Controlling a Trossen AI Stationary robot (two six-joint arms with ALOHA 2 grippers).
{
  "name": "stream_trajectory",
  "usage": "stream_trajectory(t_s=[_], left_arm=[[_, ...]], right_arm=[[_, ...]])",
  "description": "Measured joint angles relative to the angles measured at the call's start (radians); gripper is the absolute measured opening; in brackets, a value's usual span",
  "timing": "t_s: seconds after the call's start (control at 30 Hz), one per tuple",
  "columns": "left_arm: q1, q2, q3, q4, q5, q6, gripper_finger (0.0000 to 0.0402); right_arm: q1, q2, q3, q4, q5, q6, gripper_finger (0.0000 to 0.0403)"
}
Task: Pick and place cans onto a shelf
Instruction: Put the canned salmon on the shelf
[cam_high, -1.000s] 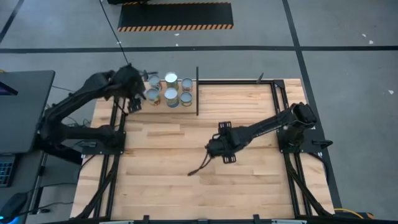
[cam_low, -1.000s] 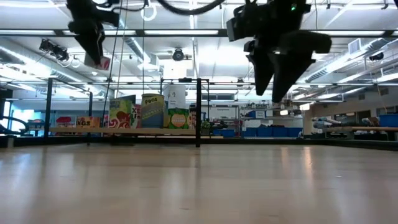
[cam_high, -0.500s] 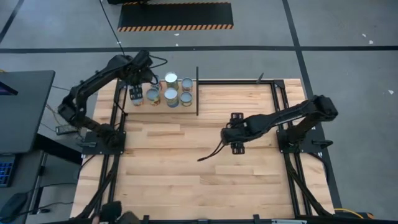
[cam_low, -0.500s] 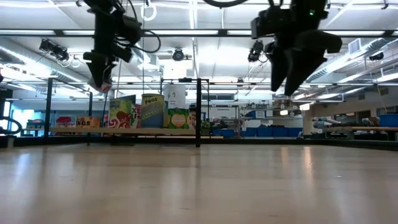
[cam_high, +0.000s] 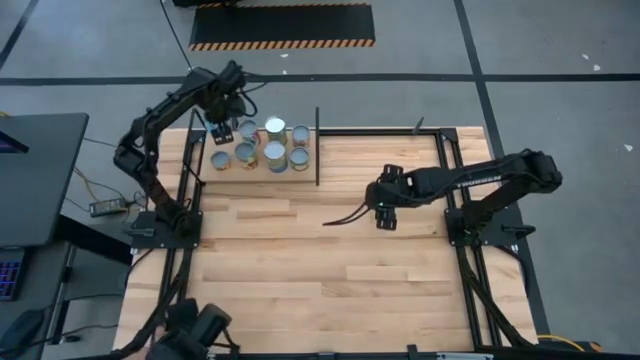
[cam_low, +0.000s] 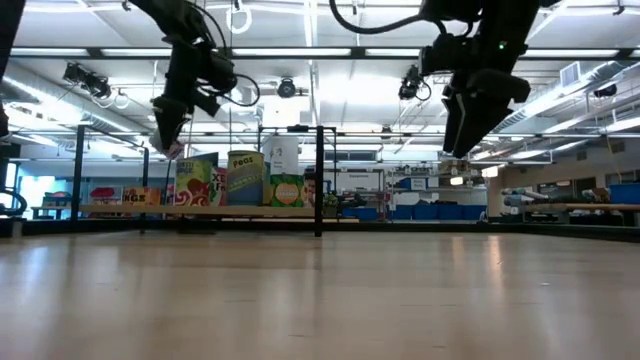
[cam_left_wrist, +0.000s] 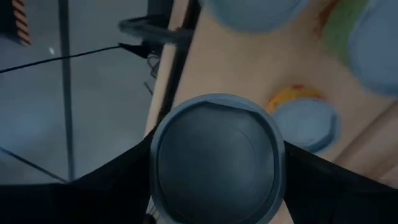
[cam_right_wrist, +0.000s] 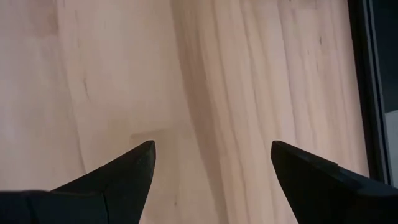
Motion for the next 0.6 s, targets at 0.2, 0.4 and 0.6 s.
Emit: stream_trajectory(t_s=[0.2,0.4,0.6], left_arm=[[-0.001,0.068,-0.016,0.033,0.014,-0.071,0.0288],[0.023,0.109,-0.016,0.054,0.117,-0.174,0.0288],[0.102,0.098,-0.016,0.061,0.184,-0.335,0.0288]], right_arm=[[-0.032,0.005,-0.034,0.049,-0.018,-0.04,0.0327],[-0.038,0.006,-0.057,0.067,-0.053,-0.042,0.0327],[-0.038,0.006,-0.089,0.068,-0.059,-0.042,0.0327]])
